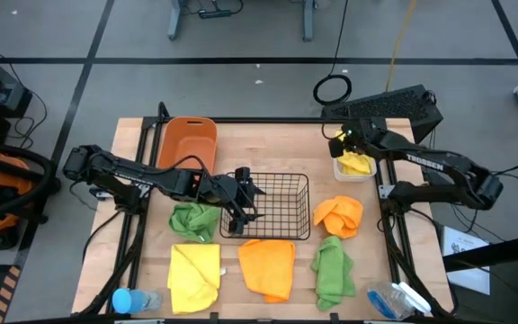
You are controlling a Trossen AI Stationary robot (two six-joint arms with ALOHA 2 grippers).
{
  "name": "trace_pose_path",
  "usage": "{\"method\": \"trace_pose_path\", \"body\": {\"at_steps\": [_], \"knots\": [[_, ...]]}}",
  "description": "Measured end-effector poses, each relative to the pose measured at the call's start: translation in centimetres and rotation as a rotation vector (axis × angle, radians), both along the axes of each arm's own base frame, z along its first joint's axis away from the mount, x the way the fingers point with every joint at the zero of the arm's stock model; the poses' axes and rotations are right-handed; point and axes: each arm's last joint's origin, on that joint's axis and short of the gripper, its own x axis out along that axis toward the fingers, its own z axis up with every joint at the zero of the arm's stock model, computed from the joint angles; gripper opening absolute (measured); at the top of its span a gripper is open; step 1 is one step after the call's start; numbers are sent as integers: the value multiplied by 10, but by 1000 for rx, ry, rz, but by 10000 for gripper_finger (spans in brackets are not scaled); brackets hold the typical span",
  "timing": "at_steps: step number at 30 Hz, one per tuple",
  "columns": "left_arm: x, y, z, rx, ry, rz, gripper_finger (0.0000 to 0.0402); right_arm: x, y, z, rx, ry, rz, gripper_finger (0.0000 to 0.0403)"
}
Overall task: Sort microfiber towel by color & place in baskets
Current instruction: Put the top yellow microfiber towel into the white bin, then put the yellow microfiber towel into the white bin
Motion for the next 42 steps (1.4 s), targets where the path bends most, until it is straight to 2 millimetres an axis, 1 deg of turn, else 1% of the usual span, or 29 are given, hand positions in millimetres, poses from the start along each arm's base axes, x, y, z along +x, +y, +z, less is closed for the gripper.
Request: {"method": "trace_pose_path", "body": {"at_steps": [2, 5, 8, 17, 19, 22, 26, 32, 37, 42], "knots": [[0, 0, 0, 0, -2, 0, 296, 4, 1, 2, -11, -32, 25, 0], [0, 0, 0, -1, -5, 0, 296, 9, -2, -2, -16, -25, 27, 0], [0, 0, 0, -5, -5, 3, 296, 13, -7, -14, 7, 21, 16, 0], [0, 0, 0, -5, -2, 3, 296, 27, -18, -57, 133, 155, 16, 0], [0, 0, 0, -4, 2, 3, 296, 29, -20, -64, 141, 169, 14, 0], [0, 0, -1, -4, 6, 3, 296, 31, -22, -66, 136, 166, 14, 0], [0, 0, -1, -3, 10, 3, 296, 29, -20, -58, 121, 139, 19, 0], [0, 0, -1, -3, 9, 3, 296, 17, -8, -32, 91, 104, 26, 0], [-1, 0, -2, -2, 27, 4, 296, 8, 13, -6, 46, 41, 59, 0], [-3, 0, -4, -57, 54, 42, 296, 8, 44, 19, -18, -73, 170, 0]]}}
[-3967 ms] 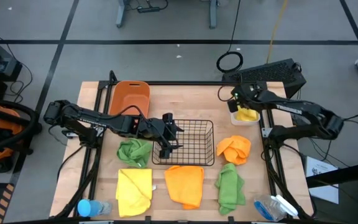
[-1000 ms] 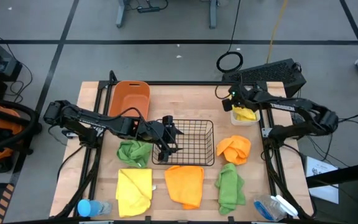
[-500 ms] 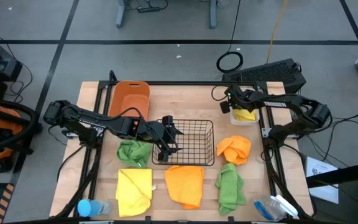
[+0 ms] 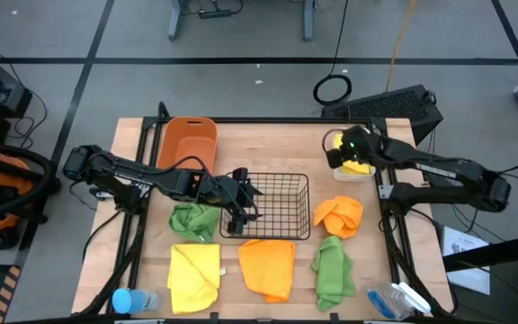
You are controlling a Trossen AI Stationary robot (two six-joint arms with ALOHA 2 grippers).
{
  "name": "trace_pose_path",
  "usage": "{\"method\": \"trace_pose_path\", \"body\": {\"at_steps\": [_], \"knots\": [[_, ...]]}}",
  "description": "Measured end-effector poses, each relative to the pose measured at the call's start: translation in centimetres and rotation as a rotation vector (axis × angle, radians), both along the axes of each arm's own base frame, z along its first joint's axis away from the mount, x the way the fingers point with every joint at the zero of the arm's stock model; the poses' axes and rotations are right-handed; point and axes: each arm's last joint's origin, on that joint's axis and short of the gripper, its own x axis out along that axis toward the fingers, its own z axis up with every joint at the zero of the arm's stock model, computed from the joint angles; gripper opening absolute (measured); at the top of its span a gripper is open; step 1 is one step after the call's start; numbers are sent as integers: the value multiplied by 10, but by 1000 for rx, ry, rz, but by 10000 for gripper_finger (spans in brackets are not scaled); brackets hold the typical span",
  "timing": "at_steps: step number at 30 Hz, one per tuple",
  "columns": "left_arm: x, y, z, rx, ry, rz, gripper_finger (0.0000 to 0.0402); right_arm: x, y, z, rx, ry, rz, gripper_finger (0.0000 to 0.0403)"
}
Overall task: Sort microfiber towel by color & place in baskets
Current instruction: Put the yellow microfiber towel into the white bin
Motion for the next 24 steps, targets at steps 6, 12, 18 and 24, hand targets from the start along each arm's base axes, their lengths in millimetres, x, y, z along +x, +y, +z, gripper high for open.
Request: {"method": "trace_pose_path", "body": {"at_steps": [6, 12, 18, 24], "knots": [[-8, -12, -6, -67, 92, 25, 296, 6, 41, 20, -43, -151, 203, 0], [-23, -34, -16, -156, 244, 82, 296, 21, 76, 32, -88, -293, 430, 0], [-41, -60, -23, -232, 367, 131, 296, 35, 105, 31, -130, -314, 566, 0], [-61, -93, -25, -303, 426, 163, 296, 50, 132, 25, -162, -339, 654, 0]]}}
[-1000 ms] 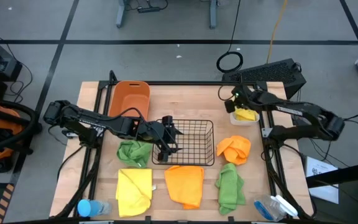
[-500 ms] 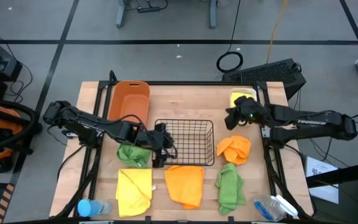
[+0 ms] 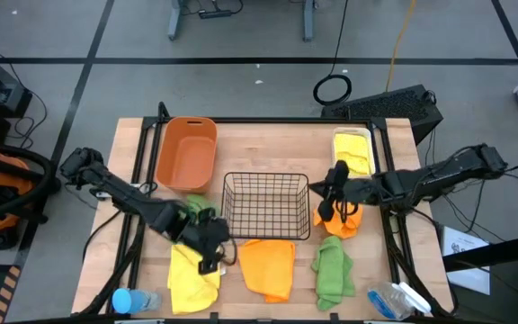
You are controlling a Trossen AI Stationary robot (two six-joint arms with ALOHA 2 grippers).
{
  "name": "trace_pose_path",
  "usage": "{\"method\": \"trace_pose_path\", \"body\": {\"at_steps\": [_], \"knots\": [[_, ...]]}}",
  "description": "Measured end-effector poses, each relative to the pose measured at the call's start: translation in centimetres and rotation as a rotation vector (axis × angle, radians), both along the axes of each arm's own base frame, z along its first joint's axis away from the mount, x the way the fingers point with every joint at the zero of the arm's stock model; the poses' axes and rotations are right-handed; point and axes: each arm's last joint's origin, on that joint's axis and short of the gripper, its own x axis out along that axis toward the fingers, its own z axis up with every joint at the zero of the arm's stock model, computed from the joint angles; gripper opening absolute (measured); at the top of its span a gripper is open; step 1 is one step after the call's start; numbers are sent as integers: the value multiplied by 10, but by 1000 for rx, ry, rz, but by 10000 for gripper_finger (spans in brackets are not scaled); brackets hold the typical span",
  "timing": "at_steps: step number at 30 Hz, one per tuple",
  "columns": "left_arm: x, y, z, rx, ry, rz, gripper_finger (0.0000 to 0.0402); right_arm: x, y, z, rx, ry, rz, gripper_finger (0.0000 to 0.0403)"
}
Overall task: Sort microfiber towel by color & place in baskets
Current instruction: Put the yellow microfiber towel into the white bin
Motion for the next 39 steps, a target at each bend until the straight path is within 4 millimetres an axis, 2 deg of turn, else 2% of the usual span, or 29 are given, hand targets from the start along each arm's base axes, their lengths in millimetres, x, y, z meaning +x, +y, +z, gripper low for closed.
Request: {"method": "trace_pose_path", "body": {"at_steps": [10, 17, 23, 30, 33, 39], "knots": [[-30, -49, -5, -70, 13, 67, 296, 24, 34, -14, -33, -44, 141, 0], [-42, -77, -25, -70, 78, 71, 296, 37, 58, -29, -56, -51, 231, 0], [-49, -95, -44, -61, 136, 89, 296, 43, 74, -26, -97, -157, 309, 0], [-58, -103, -52, -63, 181, 117, 296, 44, 77, -21, -100, -210, 318, 0], [-66, -98, -55, 11, 240, 133, 296, 44, 77, -21, -98, -207, 318, 0], [-86, -83, -59, 188, 340, 293, 296, 44, 77, -23, -88, -192, 313, 0]]}}
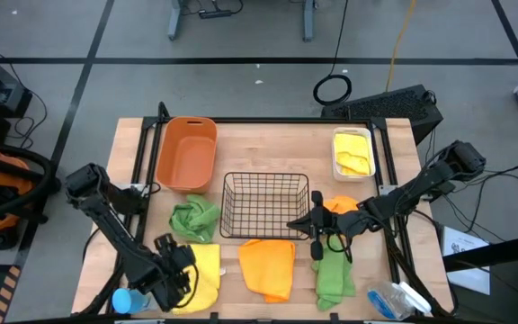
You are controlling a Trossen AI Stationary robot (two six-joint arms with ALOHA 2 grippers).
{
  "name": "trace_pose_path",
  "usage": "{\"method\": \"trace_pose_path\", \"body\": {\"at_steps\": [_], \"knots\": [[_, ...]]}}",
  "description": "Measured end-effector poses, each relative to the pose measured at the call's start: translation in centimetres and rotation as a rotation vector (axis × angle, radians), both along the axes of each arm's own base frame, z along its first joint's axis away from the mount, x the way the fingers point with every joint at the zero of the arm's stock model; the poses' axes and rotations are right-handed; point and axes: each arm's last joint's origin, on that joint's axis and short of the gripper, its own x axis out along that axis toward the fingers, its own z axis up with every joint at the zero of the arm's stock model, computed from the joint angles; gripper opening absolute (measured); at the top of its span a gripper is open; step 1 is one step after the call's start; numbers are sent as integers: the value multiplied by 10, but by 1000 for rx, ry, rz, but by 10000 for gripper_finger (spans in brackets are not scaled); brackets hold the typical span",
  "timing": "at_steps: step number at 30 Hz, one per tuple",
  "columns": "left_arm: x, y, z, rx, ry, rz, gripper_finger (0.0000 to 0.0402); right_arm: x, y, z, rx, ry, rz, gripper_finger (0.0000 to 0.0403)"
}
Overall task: Sort microfiber towel by color & place in baskets
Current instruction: Put the yellow microfiber towel into the white bin
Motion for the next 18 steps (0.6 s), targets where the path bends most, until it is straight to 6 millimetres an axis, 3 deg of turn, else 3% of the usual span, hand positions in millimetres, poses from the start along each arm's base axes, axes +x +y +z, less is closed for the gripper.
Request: {"method": "trace_pose_path", "body": {"at_steps": [13, 18], "knots": [[-7, 1, -2, -4, 30, 123, 324, -1, 1, -1, 8, 10, 4, 0], [-17, 12, -20, 41, 92, 169, 325, -3, 5, -1, 8, 10, 20, 0]]}}
